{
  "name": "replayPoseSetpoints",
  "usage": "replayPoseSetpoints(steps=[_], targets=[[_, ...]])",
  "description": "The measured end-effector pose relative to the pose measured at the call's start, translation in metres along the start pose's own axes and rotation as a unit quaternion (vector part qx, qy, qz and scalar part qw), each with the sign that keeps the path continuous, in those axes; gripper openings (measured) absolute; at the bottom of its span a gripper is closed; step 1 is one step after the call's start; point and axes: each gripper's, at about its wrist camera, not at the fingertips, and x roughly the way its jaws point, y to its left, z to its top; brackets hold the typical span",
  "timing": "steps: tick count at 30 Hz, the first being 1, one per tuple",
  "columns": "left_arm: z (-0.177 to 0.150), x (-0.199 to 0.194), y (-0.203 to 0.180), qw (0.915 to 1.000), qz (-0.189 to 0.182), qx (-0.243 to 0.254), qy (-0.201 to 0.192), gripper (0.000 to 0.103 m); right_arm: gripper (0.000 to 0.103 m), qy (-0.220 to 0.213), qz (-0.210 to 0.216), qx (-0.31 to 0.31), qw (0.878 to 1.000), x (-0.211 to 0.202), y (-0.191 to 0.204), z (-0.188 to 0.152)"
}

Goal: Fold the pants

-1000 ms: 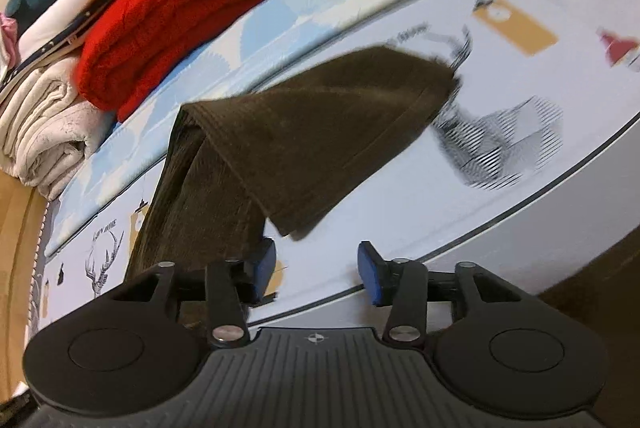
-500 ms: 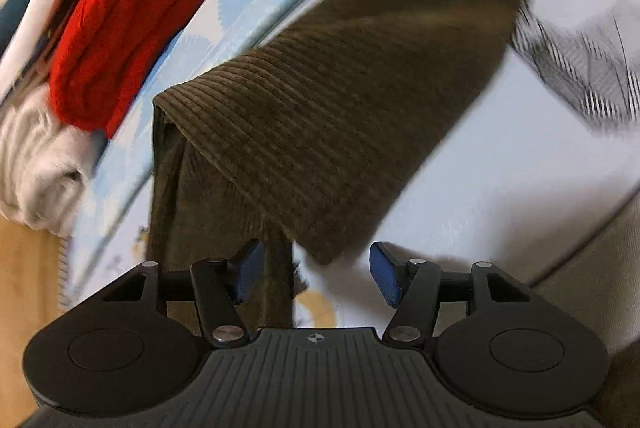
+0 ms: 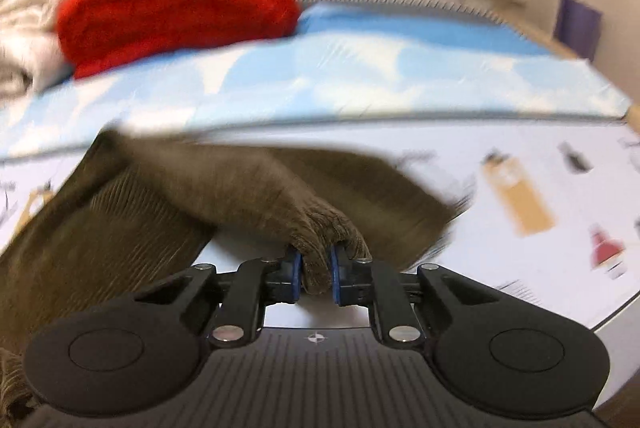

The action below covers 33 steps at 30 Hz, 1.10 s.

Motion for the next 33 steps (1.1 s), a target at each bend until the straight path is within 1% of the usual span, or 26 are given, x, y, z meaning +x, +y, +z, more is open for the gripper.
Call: replayPoseSetpoints(steps=[3, 5, 8, 10, 13, 15, 17, 18, 20, 23, 24, 25, 26, 27, 28, 29, 31, 32, 33], targets=[[0.005, 0.003, 0.003, 0.9999, -0.008, -0.01, -0.002, 0.019, 0.014, -0.031, -0.011, 0.011, 0.999, -0.044, -0.056, 0.017], [0.008, 0.002, 0.001, 0.9999, -0.012, -0.008, -0.009, 0.018, 0.013, -0.039, -0.018, 0.025, 0.999, -0.074, -0.094, 0.026], [0.013, 0.0, -0.004, 0.9998, -0.012, -0.001, -0.017, 0.017, 0.013, -0.048, -0.051, 0.029, 0.997, -0.121, -0.149, 0.032], [0.016, -0.001, -0.007, 0.9996, -0.02, -0.002, -0.022, 0.017, 0.013, -0.053, -0.067, 0.037, 0.996, -0.152, -0.183, 0.037], [0.021, -0.001, -0.018, 0.9991, -0.026, 0.011, -0.033, 0.016, 0.013, -0.059, -0.079, 0.059, 0.993, -0.187, -0.22, 0.039], [0.024, 0.0, -0.028, 0.9985, -0.023, 0.027, -0.041, 0.016, 0.013, -0.069, -0.096, 0.062, 0.991, -0.206, -0.233, 0.036], [0.028, 0.004, -0.038, 0.998, -0.023, 0.036, -0.047, 0.016, 0.013, -0.072, -0.116, 0.062, 0.989, -0.212, -0.243, 0.038], [0.03, 0.008, -0.042, 0.9978, -0.023, 0.039, -0.049, 0.016, 0.013, -0.068, -0.124, 0.064, 0.988, -0.208, -0.247, 0.041], [0.035, 0.017, -0.051, 0.9972, -0.016, 0.048, -0.056, 0.016, 0.013, -0.055, -0.138, 0.072, 0.986, -0.184, -0.252, 0.053], [0.043, 0.039, -0.059, 0.9968, -0.002, 0.045, -0.066, 0.018, 0.014, -0.042, -0.162, 0.096, 0.981, -0.122, -0.248, 0.076], [0.046, 0.047, -0.061, 0.9968, 0.003, 0.043, -0.068, 0.023, 0.016, -0.047, -0.17, 0.11, 0.978, -0.097, -0.245, 0.085], [0.048, 0.055, -0.063, 0.997, 0.013, 0.04, -0.065, 0.028, 0.02, -0.06, -0.176, 0.122, 0.975, -0.072, -0.242, 0.091], [0.05, 0.061, -0.064, 0.9973, 0.021, 0.039, -0.058, 0.036, 0.022, -0.071, -0.187, 0.128, 0.971, -0.053, -0.241, 0.095], [0.052, 0.066, -0.063, 0.998, 0.026, 0.035, -0.046, 0.04, 0.027, -0.075, -0.206, 0.133, 0.966, -0.035, -0.239, 0.094], [0.054, 0.069, -0.061, 0.9989, 0.023, 0.026, -0.032, 0.041, 0.03, -0.064, -0.224, 0.146, 0.962, -0.019, -0.239, 0.089], [0.057, 0.069, -0.057, 0.9995, 0.017, 0.014, -0.025, 0.041, 0.03, -0.048, -0.22, 0.17, 0.959, -0.01, -0.24, 0.08], [0.064, 0.063, -0.051, 0.9995, 0.008, -0.004, -0.029, 0.042, 0.039, -0.033, -0.169, 0.228, 0.958, -0.001, -0.242, 0.048], [0.068, 0.058, -0.05, 0.9993, 0.011, -0.008, -0.035, 0.045, 0.04, -0.023, -0.15, 0.24, 0.959, 0.005, -0.242, 0.028], [0.071, 0.052, -0.051, 0.9991, 0.012, -0.01, -0.04, 0.046, 0.041, -0.011, -0.149, 0.249, 0.957, 0.011, -0.243, 0.008]])
